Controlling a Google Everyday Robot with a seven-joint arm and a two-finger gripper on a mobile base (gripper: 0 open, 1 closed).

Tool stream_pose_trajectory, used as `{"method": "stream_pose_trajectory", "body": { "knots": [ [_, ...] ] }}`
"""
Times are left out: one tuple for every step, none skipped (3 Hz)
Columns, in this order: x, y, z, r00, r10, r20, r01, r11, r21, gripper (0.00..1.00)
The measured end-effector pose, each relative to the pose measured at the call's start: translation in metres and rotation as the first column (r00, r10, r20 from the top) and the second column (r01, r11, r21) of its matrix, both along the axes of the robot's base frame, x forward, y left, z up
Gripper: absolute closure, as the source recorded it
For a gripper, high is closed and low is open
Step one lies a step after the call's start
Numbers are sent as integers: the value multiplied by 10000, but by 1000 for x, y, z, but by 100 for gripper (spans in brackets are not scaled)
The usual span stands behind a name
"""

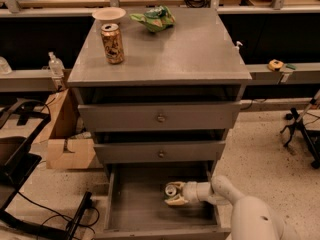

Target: Pick green can from bottom drawer and place on counter

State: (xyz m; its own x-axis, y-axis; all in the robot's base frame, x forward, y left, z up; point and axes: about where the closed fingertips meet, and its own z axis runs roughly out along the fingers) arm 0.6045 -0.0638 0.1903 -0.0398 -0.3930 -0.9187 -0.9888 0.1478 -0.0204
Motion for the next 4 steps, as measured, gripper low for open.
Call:
{"method": "stream_pose_trajectory", "body": {
  "knots": [
    [-13, -5, 57, 9997, -233, -14, 233, 9983, 537, 88],
    [-40, -27, 143, 9983, -253, -524, 319, 9911, 1292, 100],
    [-78, -38, 234, 9880, 110, -1538, 165, 9842, 1761, 100],
    [-94, -44, 320, 9699, 191, -2426, 249, 9839, 1771, 100]
  ]
}}
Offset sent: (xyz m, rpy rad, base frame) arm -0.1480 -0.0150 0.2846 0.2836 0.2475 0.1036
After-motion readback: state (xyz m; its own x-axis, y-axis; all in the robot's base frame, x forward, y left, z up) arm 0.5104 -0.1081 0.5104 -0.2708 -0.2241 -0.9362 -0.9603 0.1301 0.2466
